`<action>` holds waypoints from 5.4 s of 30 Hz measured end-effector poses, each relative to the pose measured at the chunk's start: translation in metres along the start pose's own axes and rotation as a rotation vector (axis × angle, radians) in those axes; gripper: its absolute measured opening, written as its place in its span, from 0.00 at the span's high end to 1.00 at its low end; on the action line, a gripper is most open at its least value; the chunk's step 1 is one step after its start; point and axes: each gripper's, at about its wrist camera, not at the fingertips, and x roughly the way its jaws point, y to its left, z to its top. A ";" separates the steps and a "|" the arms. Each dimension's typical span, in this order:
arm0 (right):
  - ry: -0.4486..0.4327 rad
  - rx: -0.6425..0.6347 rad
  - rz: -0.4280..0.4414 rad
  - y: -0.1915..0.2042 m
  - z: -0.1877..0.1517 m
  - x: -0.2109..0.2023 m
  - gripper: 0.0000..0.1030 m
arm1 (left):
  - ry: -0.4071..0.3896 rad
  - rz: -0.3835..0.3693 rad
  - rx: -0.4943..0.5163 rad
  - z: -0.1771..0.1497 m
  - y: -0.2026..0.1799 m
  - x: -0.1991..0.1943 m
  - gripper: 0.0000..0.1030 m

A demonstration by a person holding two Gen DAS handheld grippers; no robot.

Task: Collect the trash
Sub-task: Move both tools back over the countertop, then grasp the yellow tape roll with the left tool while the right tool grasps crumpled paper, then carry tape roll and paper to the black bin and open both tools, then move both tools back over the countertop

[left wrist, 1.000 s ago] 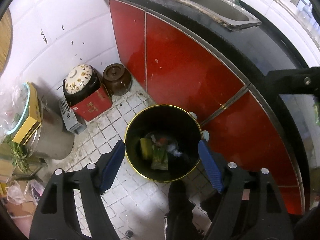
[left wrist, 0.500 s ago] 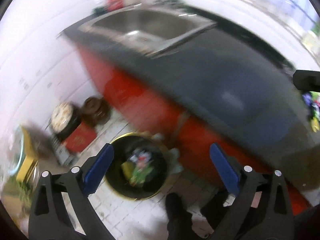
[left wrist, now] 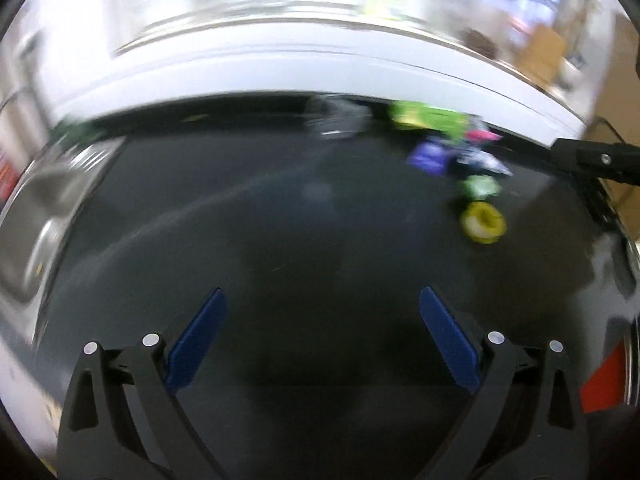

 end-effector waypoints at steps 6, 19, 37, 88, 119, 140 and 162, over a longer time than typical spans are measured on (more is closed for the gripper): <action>-0.008 0.138 -0.072 -0.087 -0.015 -0.008 0.23 | 0.014 -0.077 0.164 0.027 -0.083 0.031 0.09; 0.082 0.066 -0.067 -0.164 0.008 0.050 0.23 | 0.119 -0.089 0.247 0.036 -0.150 0.110 0.09; 0.181 -0.229 -0.032 -0.210 0.059 0.184 0.31 | 0.184 -0.025 0.193 0.053 -0.189 0.181 0.10; 0.055 -0.260 0.168 0.099 -0.036 0.020 0.78 | 0.009 0.182 -0.077 -0.056 0.051 -0.045 0.47; 0.571 -0.748 0.510 0.478 -0.185 0.119 0.77 | 0.061 0.435 -0.751 -0.318 0.260 -0.160 0.47; 0.504 -0.654 0.500 0.447 -0.149 0.106 0.34 | 0.072 0.426 -0.742 -0.307 0.262 -0.156 0.17; 0.060 0.031 0.022 0.010 -0.019 0.015 0.23 | -0.006 -0.003 -0.017 -0.012 0.011 -0.020 0.12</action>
